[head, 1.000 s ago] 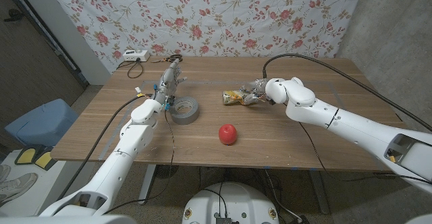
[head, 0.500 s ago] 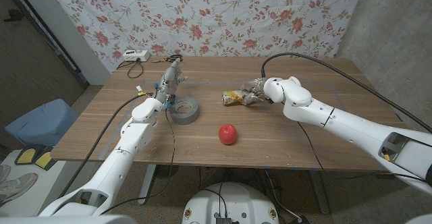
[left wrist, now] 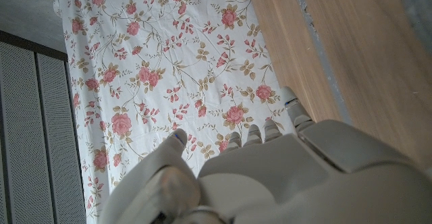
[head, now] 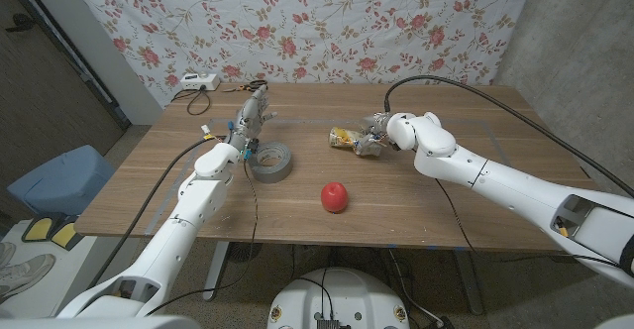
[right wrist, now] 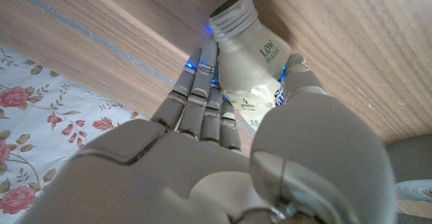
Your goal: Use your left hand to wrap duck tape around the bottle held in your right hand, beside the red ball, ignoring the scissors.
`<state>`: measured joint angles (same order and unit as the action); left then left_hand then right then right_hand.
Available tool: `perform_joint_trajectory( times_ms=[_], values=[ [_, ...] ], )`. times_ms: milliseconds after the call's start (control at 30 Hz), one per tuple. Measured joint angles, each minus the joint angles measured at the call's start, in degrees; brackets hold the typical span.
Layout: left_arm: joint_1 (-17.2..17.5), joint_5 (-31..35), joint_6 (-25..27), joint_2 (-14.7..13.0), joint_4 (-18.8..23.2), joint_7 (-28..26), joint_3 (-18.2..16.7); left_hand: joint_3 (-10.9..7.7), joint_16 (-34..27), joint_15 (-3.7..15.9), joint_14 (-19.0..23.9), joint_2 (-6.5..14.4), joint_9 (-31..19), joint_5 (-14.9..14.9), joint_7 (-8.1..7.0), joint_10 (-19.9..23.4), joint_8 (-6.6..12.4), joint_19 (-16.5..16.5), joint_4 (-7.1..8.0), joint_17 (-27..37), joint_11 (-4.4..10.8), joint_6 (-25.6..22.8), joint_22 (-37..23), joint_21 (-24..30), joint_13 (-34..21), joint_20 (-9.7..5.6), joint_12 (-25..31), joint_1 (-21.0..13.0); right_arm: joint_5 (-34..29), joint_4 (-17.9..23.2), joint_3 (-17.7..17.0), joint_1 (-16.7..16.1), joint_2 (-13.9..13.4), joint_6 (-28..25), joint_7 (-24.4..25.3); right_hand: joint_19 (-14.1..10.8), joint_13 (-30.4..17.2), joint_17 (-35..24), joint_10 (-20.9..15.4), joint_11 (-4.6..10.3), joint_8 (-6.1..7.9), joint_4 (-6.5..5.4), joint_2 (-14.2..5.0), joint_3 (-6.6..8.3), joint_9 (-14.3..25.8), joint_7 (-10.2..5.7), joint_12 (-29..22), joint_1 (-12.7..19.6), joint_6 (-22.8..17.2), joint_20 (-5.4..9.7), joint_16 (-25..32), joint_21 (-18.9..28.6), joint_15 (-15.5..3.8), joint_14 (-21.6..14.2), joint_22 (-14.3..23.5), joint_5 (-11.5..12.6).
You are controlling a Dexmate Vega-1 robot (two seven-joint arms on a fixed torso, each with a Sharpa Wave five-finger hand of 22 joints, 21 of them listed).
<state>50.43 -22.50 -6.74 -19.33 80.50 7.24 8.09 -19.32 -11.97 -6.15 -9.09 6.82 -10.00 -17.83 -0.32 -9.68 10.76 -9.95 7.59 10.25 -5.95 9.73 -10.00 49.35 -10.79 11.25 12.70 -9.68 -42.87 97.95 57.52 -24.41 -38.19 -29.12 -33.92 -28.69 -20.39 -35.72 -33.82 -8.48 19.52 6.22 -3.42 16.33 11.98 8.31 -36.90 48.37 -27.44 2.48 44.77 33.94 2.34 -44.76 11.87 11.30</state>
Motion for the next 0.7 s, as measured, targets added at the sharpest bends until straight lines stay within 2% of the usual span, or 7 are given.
perform_joint_trajectory(
  times_ms=[233, 300, 400, 467, 600, 633, 700],
  values=[
    [0.12, 0.20, 0.59, -0.18, 0.66, 0.00, 0.11, 0.00, 0.00, 0.00, 0.00, 0.00, 0.00, 0.00, 0.00, 0.00, 0.00, 0.00, 0.00, 0.00, 0.00, 0.00, 0.00, -0.22, 0.00, 0.00, 0.01, 0.00, 0.02, -0.14, -0.19, -0.65, 0.01, -0.07, 0.74, 0.23, -2.53, -3.33, -0.01, -0.01, -0.07, -0.47, 0.09, -0.47, 0.68, 0.42, -2.21, -0.09, -0.42, 0.30, 1.42, 1.56, -0.09, -0.70, 0.77, 1.50],
    [0.41, 0.27, 0.92, -0.48, 1.31, 0.00, 0.23, 0.00, 0.00, 0.00, 0.00, 0.00, 0.00, -0.14, 0.00, 0.00, 0.00, 0.00, 0.00, 0.00, 0.00, 0.00, 0.00, -0.22, 0.00, 0.00, 0.01, 0.00, 0.07, -0.02, -0.42, -1.02, -0.18, -0.10, 1.56, 0.23, -3.17, -4.19, -0.84, -0.84, -0.35, -0.54, 0.09, -0.54, 1.09, 1.73, -2.70, -0.09, -1.73, 0.30, 1.62, 1.96, -0.30, -1.52, 1.19, 1.83],
    [0.83, 0.57, 1.69, -1.18, 2.54, 0.00, 0.45, -0.18, 0.34, 0.25, 0.24, 0.03, 0.00, -0.50, 0.00, 0.00, 0.00, 0.00, -0.18, -0.10, 0.00, 0.00, 0.00, -0.43, 0.00, 0.00, 0.01, -0.03, 0.72, 0.52, -1.13, -2.08, -0.90, 0.61, 3.32, 0.24, -4.16, -5.02, -0.85, -0.84, -0.38, -0.54, 0.09, -0.54, 1.74, 1.95, -3.48, -0.10, -1.94, 0.30, 1.84, 2.60, -0.38, -1.44, 1.59, 2.47],
    [1.04, 0.79, 2.14, -1.67, 3.28, -0.02, 0.61, -1.03, 0.34, 0.62, 0.84, 0.89, 0.00, -0.50, 0.00, 0.00, 0.00, 0.00, -1.03, -0.13, 0.00, 0.00, 0.00, -0.84, 0.00, 0.00, 0.01, -1.13, 1.28, 0.85, -1.64, -2.81, -1.39, 1.44, 5.89, 0.24, -4.75, -5.38, -0.85, -0.84, -0.40, -0.77, 0.09, -0.77, 2.12, 1.96, -3.70, -0.10, -1.95, 0.29, 1.85, 2.91, -0.84, -0.99, 1.84, 2.73],
    [1.46, 1.68, 3.79, -2.87, 5.10, -0.09, 1.00, -2.54, 0.34, 0.88, 2.05, 1.07, 0.00, 0.06, 0.00, 0.74, 0.00, 0.00, -3.17, -0.39, 0.74, 0.00, 0.00, -1.49, 0.01, 0.00, 0.01, -4.16, 1.38, 2.03, -3.52, -5.12, -2.89, 1.57, 6.21, 0.24, -5.89, -6.14, -0.93, -0.91, -0.63, -1.00, 0.14, -1.00, 2.90, 2.16, -4.25, -0.15, -2.16, 0.29, 0.83, 3.36, -1.59, -0.66, 1.86, 3.39],
    [1.51, 1.94, 4.25, -3.01, 5.32, -0.11, 1.05, -2.77, 0.33, 1.08, 2.30, 1.21, 0.00, 0.19, 0.00, 1.03, 0.00, 0.00, -3.76, -0.40, 1.03, 0.00, 0.00, -1.49, 0.00, 0.00, 0.01, -4.60, 2.48, 2.50, -4.24, -5.96, -3.44, 4.29, 12.49, 0.24, -6.12, -6.23, -0.93, -0.91, -0.63, -1.00, 0.15, -1.00, 3.03, 2.16, -4.37, -0.15, -2.16, 0.29, 0.70, 3.58, -1.89, -0.55, 2.00, 3.61],
    [1.62, 2.33, 4.99, -3.34, 5.81, -0.16, 1.17, -3.31, 0.33, 1.25, 3.09, 1.48, 0.00, 0.72, 0.00, 1.61, 0.00, 0.00, -4.74, -0.39, 1.56, 0.00, 0.00, -1.49, 0.00, 0.00, 0.19, -5.77, 2.67, 3.05, -5.09, -6.91, -4.12, 4.29, 12.49, 0.24, -6.55, -6.49, -0.93, -0.91, -0.59, -1.17, 0.15, -1.17, 3.25, 2.17, -4.38, -0.15, -2.16, 0.29, 0.41, 3.81, -1.97, -0.47, 2.13, 3.81]
  ],
)
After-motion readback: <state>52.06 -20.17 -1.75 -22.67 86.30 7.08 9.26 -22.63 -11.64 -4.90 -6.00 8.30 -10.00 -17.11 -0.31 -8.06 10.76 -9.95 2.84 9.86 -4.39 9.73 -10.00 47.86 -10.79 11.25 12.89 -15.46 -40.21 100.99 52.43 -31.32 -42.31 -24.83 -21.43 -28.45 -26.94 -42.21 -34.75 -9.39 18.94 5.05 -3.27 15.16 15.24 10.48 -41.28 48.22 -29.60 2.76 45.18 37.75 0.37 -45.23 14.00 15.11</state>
